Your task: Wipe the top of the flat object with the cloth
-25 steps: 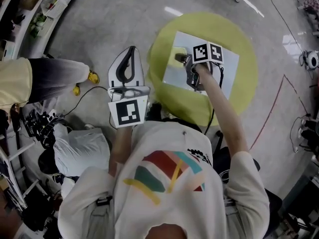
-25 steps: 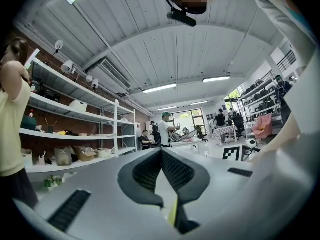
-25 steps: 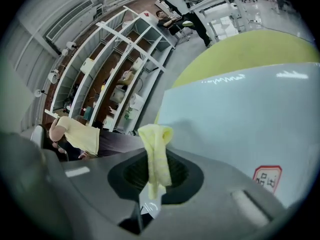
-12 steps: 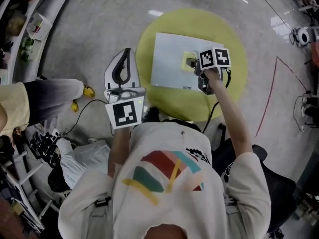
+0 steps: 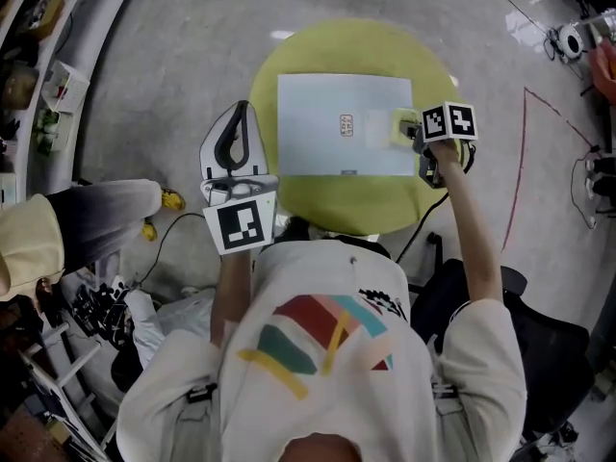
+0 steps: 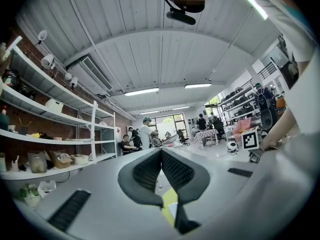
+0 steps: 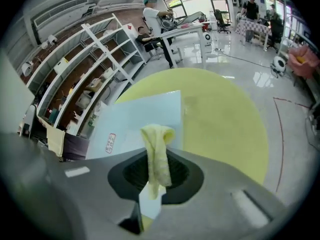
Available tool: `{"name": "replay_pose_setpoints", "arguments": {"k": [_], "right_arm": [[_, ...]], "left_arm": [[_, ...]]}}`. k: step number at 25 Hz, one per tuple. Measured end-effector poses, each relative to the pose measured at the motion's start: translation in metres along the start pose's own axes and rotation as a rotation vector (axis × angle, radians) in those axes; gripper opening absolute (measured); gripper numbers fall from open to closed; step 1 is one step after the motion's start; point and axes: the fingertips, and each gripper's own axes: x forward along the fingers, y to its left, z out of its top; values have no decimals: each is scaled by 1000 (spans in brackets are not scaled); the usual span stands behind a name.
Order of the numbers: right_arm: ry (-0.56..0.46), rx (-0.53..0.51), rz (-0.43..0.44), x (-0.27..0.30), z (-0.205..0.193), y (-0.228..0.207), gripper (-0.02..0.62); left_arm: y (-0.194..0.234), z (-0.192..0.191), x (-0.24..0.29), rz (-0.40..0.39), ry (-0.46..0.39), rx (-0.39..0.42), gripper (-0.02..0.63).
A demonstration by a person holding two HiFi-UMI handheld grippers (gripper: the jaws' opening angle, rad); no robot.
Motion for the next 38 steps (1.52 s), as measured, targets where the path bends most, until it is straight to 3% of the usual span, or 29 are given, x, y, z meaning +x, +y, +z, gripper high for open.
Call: {"name": "replay_pose_setpoints", "arguments": {"k": [5,11,14,18,22,25,30,38], "right_arm": [[-4,15,-46,-15,-4,-27,26],[-9,12,-42,-19,-4,-29,26],[-48,-5,46,-25,8,7,26],[-93,-36,231,-16,41,87,26],[-71,-57,369,13,66,155,26],[-31,-86,394,42,75,188,26],[20,-30,430,81,93,219,26],[104,-7,379,125,83,229,26]], "left_arm": [[-5,5,5,-21,-9,21,15],[-3,11,6,-16,-22,42,15],[-1,11,5,-13,-17,44,15],[0,7,5,-8,-14,39,15],[-7,6,2,5,-7,30,15],[-4,5,-3,29,-1,25,15],[14,-4,-15,84,49,28,15],[44,-16,-38,169,75,-10,15]]}}
